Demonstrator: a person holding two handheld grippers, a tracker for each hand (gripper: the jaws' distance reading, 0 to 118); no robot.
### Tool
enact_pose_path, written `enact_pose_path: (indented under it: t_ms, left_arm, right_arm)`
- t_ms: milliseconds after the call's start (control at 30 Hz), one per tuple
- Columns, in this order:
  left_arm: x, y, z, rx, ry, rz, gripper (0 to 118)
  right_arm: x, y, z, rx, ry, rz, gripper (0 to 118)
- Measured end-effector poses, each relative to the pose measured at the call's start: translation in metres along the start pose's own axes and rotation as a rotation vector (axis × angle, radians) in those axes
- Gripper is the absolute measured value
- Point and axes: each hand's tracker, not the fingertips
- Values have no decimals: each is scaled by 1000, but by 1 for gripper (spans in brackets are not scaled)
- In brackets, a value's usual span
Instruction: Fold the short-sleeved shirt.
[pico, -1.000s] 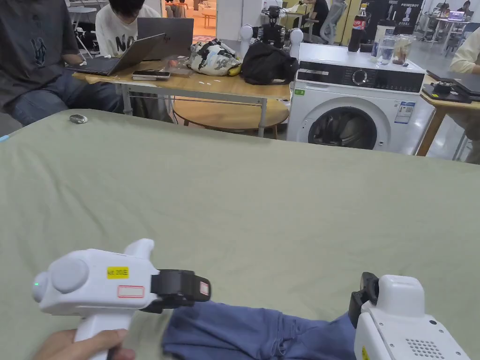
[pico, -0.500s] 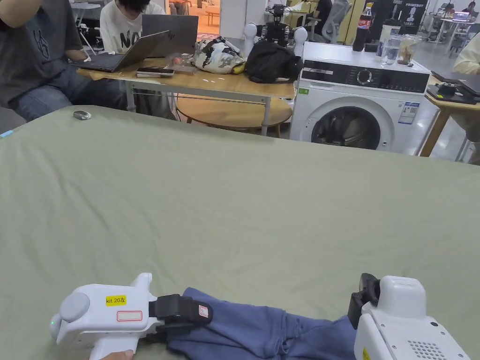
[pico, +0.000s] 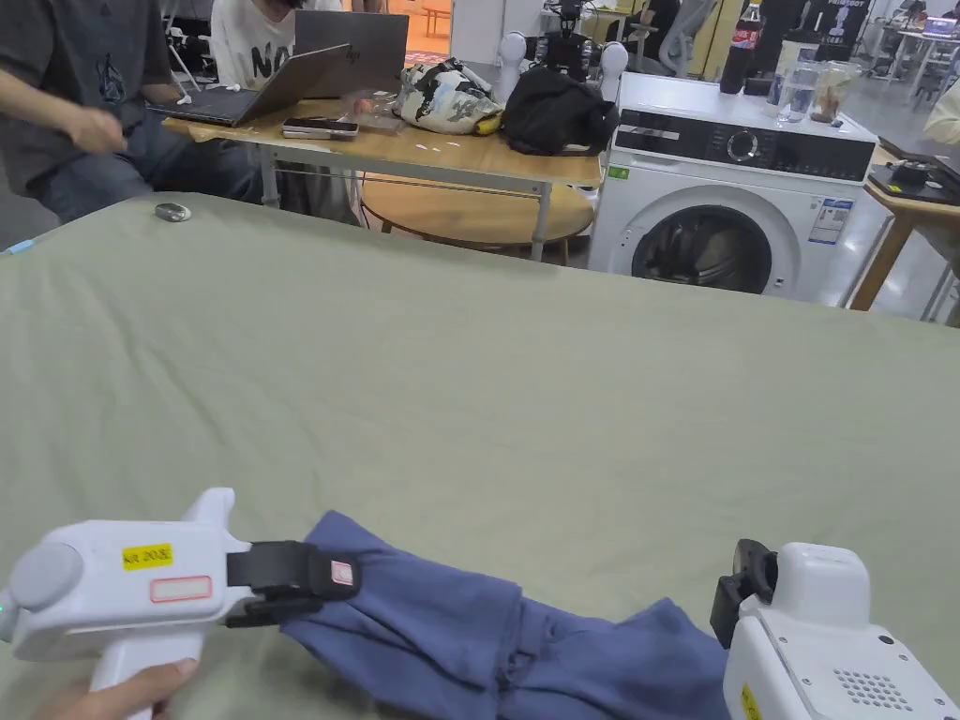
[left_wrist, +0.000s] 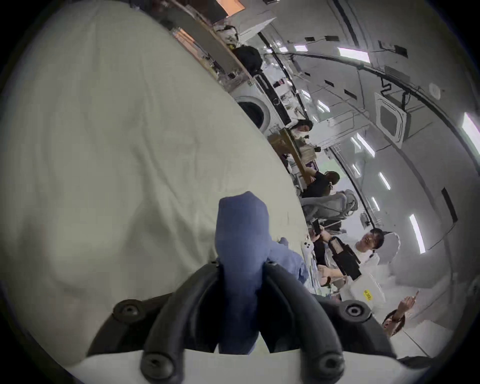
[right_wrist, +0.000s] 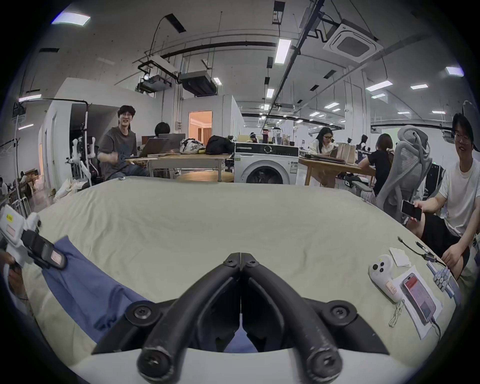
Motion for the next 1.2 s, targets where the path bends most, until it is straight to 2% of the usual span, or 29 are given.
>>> enact_pose_path:
  t_ms: [167,267,500,700,867,1000,1200]
  left_arm:
    - [21,11,58,78,157,-46,12]
    - [43,14,69,90,266,-117,12]
    - [94,12,47,52,276,-181,12]
    - [143,2,0,-32,222,-229,12]
    - [171,-11,-65,-116,235,-257,12]
    - [177,-29,-121,-189,248,-261,12]
    - [162,-54,-195,-267,344,-229,12]
  right_arm:
    - [-10,4,-3,5,27,-2,0]
    - [-15,5,-4,11,39,-5,0]
    - [-15,6,-2,11,48,-4,0]
    - [-3,6,3,7,27,-9,0]
    - [8,3,6,4,3,-14,0]
    - [16,0,8,-5,-16,-24,0]
    - [26,-4,9,-22,-34,-30,0]
